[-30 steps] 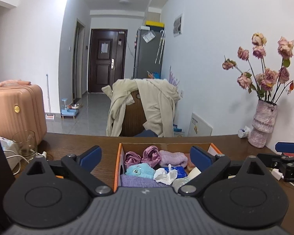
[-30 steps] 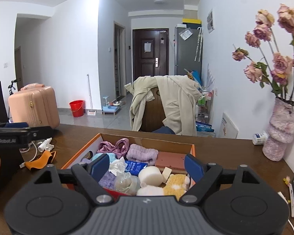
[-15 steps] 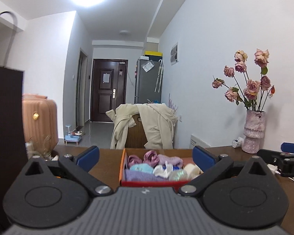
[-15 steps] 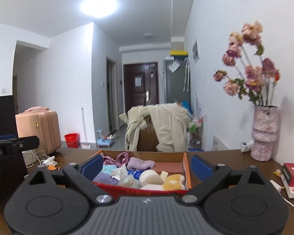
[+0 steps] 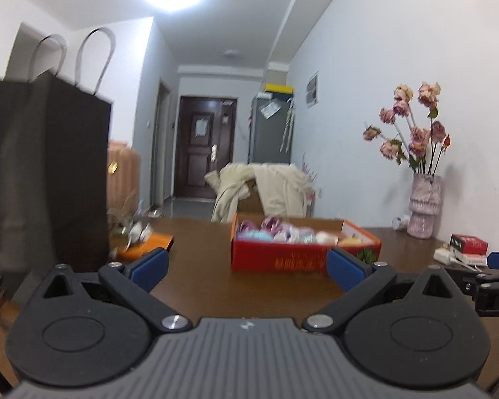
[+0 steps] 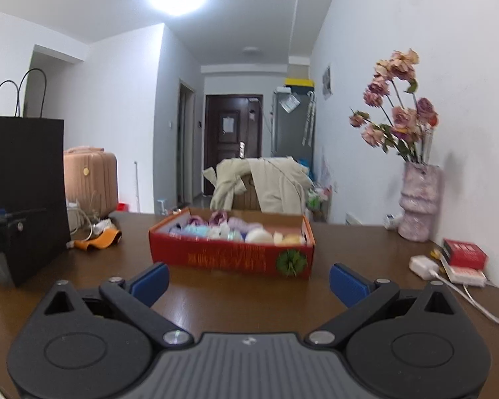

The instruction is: Organize soft objects

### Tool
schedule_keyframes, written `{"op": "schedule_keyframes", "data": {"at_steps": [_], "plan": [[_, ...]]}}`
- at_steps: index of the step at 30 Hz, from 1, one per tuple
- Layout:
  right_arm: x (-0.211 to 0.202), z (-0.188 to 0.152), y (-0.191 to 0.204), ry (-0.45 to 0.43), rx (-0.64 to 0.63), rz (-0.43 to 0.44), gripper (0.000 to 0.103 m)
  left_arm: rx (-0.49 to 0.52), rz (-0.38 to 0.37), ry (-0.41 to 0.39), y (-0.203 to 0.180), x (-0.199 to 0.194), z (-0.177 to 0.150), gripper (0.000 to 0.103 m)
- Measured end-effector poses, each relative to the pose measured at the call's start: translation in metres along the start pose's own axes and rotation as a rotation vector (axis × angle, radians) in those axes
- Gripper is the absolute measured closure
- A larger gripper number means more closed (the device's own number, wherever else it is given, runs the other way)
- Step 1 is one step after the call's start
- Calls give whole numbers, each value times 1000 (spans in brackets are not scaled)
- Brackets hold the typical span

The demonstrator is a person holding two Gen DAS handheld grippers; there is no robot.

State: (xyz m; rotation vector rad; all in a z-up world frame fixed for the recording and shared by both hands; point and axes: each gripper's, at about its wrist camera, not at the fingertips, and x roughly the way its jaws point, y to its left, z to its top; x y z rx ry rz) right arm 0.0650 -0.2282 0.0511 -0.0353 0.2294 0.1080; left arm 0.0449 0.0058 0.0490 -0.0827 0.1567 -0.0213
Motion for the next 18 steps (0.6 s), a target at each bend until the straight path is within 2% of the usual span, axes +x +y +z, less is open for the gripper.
{"op": "schedule_keyframes", "data": {"at_steps": [5, 11, 18], "plan": [[-35, -20, 24, 6, -2, 50, 0, 5, -3, 21, 2, -21, -14, 0], [-35, -17, 30, -12, -10, 62, 0, 13, 3, 5, 3, -21, -10, 0], [-33, -22, 24, 7, 18, 83, 0, 25, -5, 3, -1, -21, -12, 0]]}}
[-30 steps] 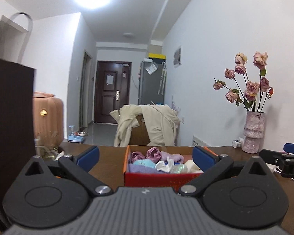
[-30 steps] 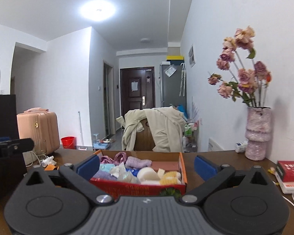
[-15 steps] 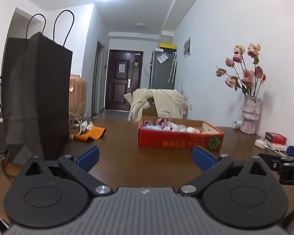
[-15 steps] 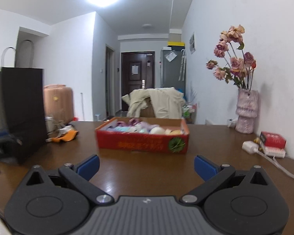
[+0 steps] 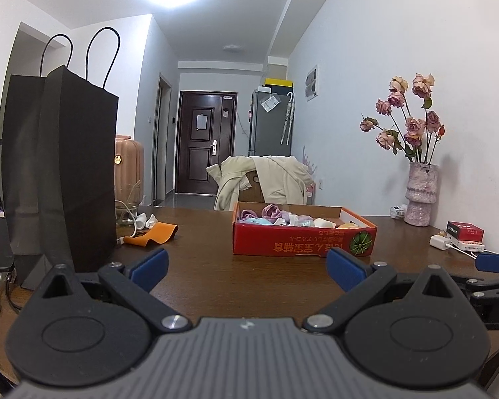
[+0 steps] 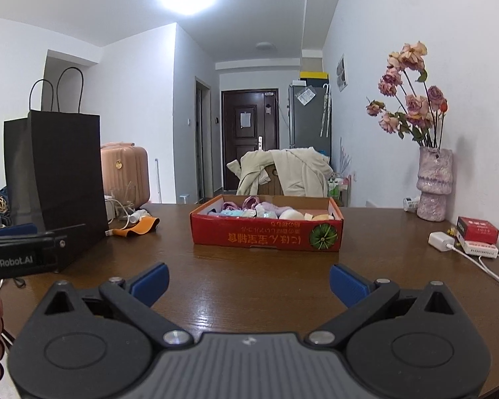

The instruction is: Organize soft objects

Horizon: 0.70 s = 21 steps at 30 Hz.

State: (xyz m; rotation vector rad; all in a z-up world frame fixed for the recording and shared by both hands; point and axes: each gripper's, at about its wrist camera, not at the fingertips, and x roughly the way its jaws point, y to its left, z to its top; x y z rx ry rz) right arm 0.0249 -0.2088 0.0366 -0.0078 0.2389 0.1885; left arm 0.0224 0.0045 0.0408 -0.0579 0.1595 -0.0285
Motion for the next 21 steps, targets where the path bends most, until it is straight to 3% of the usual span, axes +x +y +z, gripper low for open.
{"op": "schedule_keyframes", "data": {"at_steps": [21], "plan": [[6, -2, 0, 21, 11, 17, 0, 19, -15, 6, -4, 2, -1, 0]]}}
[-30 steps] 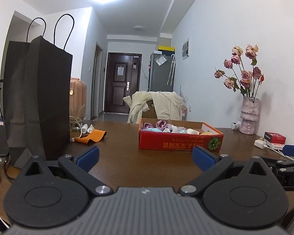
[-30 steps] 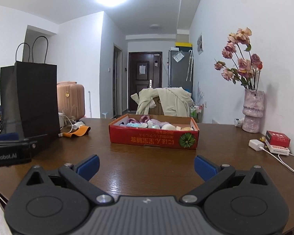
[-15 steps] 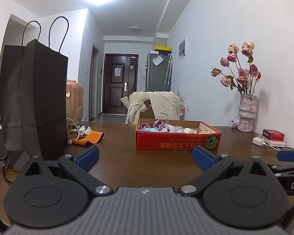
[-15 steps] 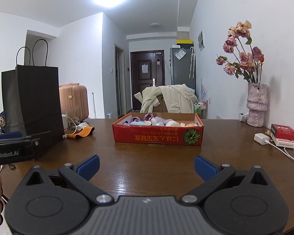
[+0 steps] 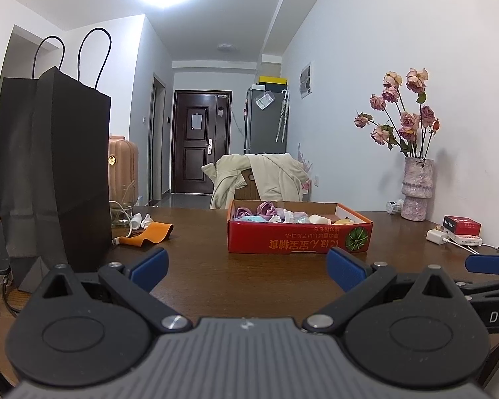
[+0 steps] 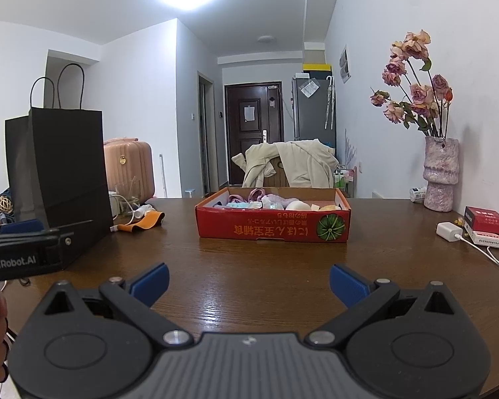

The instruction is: Organize soft objects

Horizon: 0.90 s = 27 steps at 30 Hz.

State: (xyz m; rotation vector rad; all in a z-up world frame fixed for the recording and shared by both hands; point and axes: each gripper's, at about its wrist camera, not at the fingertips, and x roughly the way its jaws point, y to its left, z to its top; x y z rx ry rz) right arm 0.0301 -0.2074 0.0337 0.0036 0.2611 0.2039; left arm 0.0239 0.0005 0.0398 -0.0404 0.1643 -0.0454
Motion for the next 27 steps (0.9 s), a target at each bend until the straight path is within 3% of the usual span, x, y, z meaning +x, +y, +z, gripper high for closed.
{"op": "schedule_keyframes", "data": {"at_steps": [27], "plan": [[1, -1, -1, 4, 0, 3, 0, 4, -4, 1, 0, -1, -1, 0]]}}
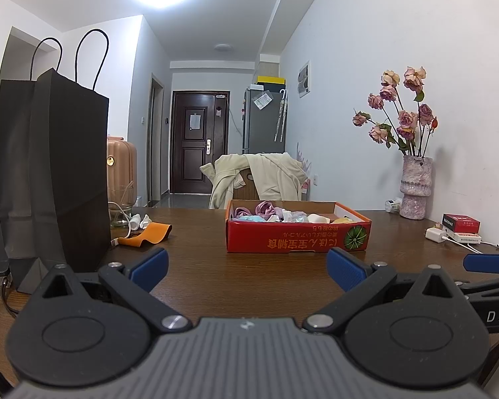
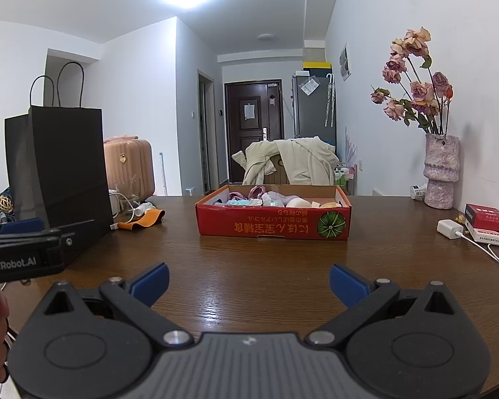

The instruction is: Organize soft objects

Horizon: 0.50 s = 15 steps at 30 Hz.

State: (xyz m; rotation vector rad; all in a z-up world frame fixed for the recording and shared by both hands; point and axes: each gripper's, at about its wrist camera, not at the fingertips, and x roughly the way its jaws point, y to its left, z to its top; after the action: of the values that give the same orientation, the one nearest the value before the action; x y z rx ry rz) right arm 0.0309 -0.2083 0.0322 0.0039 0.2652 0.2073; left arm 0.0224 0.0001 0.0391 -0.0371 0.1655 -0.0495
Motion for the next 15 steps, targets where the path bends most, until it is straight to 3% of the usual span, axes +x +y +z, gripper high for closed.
{"op": "schedule_keyframes", "data": {"at_steps": [15], "plan": [[-1, -2, 3, -8, -3, 4, 0, 1, 0, -3, 0, -1, 0, 0]]}}
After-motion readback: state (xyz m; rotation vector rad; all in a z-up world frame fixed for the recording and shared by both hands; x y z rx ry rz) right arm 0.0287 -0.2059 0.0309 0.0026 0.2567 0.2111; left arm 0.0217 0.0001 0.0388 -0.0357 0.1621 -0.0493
